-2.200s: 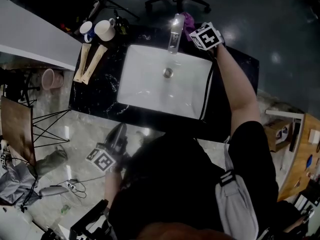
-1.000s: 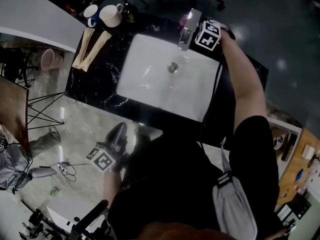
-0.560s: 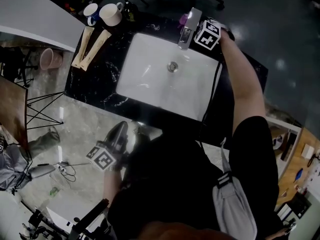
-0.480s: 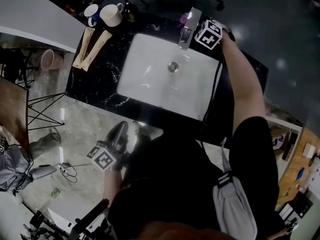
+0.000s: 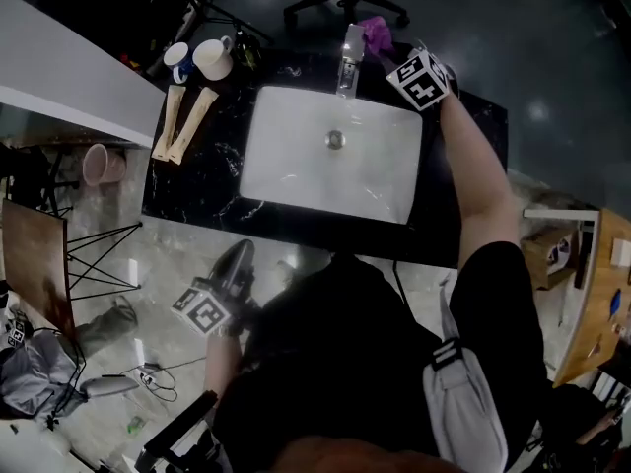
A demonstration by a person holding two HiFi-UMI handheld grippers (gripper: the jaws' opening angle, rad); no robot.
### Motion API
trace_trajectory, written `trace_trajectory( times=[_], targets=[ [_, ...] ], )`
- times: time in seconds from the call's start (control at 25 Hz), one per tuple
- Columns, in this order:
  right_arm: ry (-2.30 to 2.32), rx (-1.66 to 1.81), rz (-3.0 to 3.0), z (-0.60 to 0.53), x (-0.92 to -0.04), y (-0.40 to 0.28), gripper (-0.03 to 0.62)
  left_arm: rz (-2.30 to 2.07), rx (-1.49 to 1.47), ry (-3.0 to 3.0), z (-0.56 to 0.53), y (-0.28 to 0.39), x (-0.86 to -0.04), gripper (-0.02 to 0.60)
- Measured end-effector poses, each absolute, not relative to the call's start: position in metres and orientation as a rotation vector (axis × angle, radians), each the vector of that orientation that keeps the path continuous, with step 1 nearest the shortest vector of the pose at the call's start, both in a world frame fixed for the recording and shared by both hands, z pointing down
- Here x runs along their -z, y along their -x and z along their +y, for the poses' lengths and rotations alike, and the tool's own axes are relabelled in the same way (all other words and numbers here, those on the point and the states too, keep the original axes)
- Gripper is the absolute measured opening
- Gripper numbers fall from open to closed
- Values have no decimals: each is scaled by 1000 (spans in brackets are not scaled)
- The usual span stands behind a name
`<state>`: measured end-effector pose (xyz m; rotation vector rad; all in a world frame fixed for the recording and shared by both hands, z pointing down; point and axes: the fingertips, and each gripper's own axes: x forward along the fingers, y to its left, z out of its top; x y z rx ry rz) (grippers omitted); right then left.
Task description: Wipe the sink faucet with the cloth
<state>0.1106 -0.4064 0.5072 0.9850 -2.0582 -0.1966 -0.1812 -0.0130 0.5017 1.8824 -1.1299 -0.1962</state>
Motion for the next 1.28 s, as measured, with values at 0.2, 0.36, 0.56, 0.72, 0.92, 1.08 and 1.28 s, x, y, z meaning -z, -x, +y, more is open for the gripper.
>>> trace_trajectory(
  times=[0.2, 0.36, 0.56, 0.72, 0.92, 1.08, 1.28],
  targets=[
    [-1282, -164, -2360, -347, -444, -111, 86, -1035, 201, -1953, -12, 187, -491, 0],
    [-1273, -832, -2790, -258, -407, -71, 86, -929, 183, -2025, -13, 179, -482, 0],
    [-1008, -1213, -2993, -134, -389, 1, 87, -765, 178, -2119, -9, 162, -468, 2],
    [-855, -1354, -2992, -62, -396, 47, 87, -618, 231, -2152, -3, 150, -449, 98],
    [-777, -1260, -2862, 3, -427, 88, 87, -511, 234, -2216, 2, 135, -428, 241],
    [-754, -1190, -2817, 40, -443, 108, 87, -386, 212, -2217, 19, 119, -426, 253],
    [-803, -1187, -2787, 62, -453, 110, 94, -355, 186, -2212, 34, 115, -433, 94]
  ],
)
